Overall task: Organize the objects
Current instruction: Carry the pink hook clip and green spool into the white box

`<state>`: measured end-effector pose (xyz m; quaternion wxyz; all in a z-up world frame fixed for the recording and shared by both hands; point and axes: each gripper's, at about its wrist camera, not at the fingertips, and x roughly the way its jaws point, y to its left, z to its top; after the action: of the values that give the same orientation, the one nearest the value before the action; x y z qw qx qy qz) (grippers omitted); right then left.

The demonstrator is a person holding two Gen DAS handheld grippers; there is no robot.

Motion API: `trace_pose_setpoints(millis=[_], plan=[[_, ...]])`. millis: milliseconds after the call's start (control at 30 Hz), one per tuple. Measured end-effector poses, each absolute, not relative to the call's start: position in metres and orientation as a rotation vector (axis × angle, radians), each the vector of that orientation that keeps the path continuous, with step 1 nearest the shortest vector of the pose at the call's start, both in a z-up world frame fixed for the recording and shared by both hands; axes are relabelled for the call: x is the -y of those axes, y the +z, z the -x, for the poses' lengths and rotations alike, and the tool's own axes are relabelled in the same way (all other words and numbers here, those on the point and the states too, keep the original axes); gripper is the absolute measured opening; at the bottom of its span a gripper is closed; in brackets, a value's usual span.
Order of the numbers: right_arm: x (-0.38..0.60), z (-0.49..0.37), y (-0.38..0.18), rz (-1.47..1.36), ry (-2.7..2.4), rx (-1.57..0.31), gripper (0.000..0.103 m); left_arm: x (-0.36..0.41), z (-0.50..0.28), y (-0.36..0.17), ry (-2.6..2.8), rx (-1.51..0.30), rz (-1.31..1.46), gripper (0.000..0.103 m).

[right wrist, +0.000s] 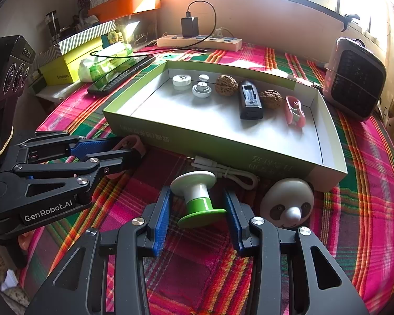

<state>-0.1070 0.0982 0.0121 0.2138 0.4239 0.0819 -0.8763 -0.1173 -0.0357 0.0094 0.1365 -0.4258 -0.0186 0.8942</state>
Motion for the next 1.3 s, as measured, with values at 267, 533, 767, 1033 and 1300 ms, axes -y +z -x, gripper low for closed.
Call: trace_pose_setpoints(millis=[267,533,767,1033,1300], plan=[[-0.098,0.107,0.012,-1.176,-2.431,-0.226,0.041,0.036,0.117,0.010,2.589,0.057,1.232,0.022],[-0.099,0.106,0.013,-1.177,-2.433,-0.214,0.041,0.038,0.117,0.010,2.592,0.062,1.229,0.021],[-0.102,0.105,0.015,-1.167,-2.438,-0.188,0.040,0.039,0.116,0.011,2.594,0.066,1.230,0.021],[-0.103,0.103,0.019,-1.153,-2.443,-0.176,0.040,0.040,0.110,0.020,2.612,0.080,1.207,0.021],[-0.105,0.101,0.029,-1.122,-2.443,-0.150,0.040,0.041,0.106,0.026,2.613,0.084,1.194,0.021]])
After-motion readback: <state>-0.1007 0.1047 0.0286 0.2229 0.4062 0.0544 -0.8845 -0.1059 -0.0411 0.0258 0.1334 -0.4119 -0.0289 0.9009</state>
